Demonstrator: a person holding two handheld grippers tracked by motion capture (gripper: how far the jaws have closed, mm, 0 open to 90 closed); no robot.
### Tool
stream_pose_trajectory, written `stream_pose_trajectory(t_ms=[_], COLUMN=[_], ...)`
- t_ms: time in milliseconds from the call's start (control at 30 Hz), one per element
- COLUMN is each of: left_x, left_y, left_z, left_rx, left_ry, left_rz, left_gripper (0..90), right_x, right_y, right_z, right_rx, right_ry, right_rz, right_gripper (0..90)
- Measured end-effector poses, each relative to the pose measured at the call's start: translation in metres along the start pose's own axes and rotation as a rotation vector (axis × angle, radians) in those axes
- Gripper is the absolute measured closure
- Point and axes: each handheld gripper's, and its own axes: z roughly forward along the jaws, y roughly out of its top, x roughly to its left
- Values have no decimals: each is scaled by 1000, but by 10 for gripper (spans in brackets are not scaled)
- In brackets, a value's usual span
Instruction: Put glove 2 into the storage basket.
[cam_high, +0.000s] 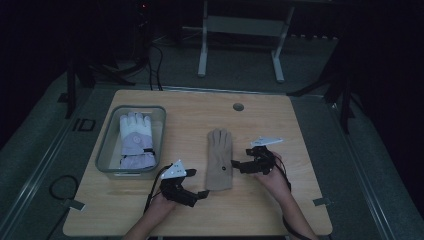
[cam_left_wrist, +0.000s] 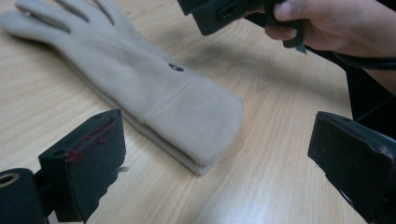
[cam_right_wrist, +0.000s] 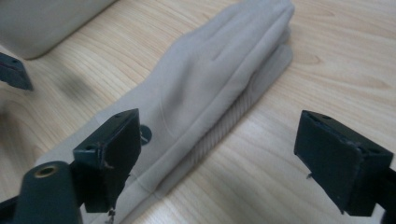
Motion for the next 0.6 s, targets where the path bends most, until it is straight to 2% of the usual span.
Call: stream_pose_trajectory(t_ms=[33,133,200,333,367,433,533,600], left_x=[-1,-1,-3,-9,-10,-13,-16,-17], left_y=[3,10,14,22,23,24,24,23], left_z=[1,7,13,28,31,37,44,47], left_rx=[9,12,36,83,101,123,149,166], left_ry=[17,17,32,8,8,1,-11,-12], left_rz=[20,46,93,162,182,212,257,270], left_gripper=[42,55,79,123,134,146,157,198], right_x=[-1,-5,-8,-11,-12,-13,-16,-18], right_y=[3,12,19,32,35,41,46,46], right_z=[1,4,8,16,17,21,28,33], right_rx=[-1,-16,-21,-24,-26,-25,-23,-9], right_ry=[-2,-16,-25,-28,-15,-28,-28,-17], right_rz=[3,11,14,41,52,66,110,129], right_gripper=[176,206,211,277,282,312,330,328])
